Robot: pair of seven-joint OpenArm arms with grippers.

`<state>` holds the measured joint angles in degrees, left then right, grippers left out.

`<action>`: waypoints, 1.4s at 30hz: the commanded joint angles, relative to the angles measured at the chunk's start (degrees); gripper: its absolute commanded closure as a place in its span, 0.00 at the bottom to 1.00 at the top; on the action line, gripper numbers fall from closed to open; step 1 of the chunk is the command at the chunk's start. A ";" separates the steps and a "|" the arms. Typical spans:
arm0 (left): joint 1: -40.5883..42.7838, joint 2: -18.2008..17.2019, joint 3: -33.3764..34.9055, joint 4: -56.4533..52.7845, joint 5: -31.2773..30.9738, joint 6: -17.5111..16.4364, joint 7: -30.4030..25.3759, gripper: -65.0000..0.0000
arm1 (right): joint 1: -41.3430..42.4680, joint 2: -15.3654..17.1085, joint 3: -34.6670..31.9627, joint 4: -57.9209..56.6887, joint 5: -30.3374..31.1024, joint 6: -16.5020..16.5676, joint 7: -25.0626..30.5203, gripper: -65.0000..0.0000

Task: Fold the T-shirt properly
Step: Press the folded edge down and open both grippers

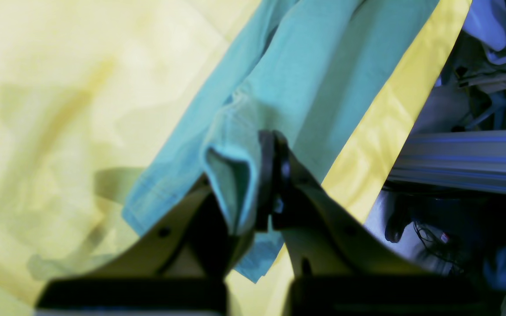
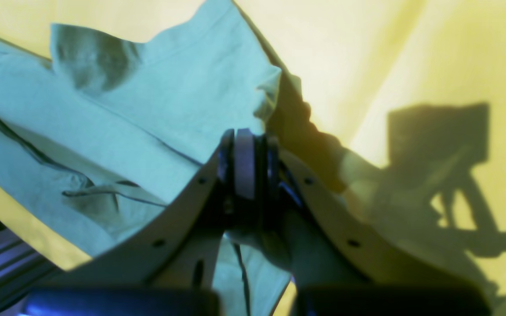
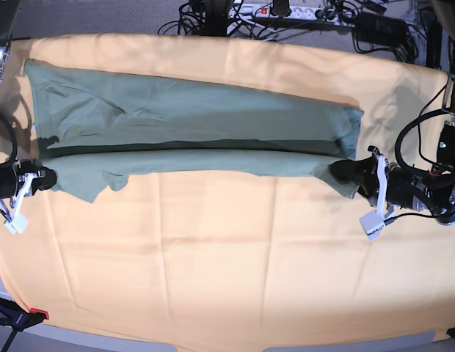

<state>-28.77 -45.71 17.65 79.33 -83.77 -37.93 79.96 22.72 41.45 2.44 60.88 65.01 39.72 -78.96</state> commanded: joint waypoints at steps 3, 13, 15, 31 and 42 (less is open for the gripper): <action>-0.24 -1.11 -0.52 0.70 -1.23 0.28 0.04 1.00 | 1.38 1.60 0.50 1.01 0.79 0.28 -0.48 1.00; 5.40 -1.14 -0.52 0.68 -1.23 0.17 0.04 0.90 | -2.05 1.49 0.50 1.01 0.59 0.28 0.83 0.73; 5.42 -1.11 -0.52 0.68 -1.23 0.00 0.04 0.65 | -1.92 1.55 0.50 1.01 0.63 0.28 1.33 0.50; 5.42 -1.09 -0.52 0.66 -1.23 0.04 0.04 0.42 | -1.99 -5.66 0.50 1.01 -13.27 0.28 17.29 0.43; 5.42 -1.09 -0.52 0.66 -1.23 -0.55 0.04 0.42 | -1.84 -7.13 0.50 1.01 -9.03 0.28 14.88 1.00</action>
<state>-21.93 -45.71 17.67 79.42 -83.64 -38.15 79.99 19.35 32.99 2.48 61.12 55.18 39.70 -65.06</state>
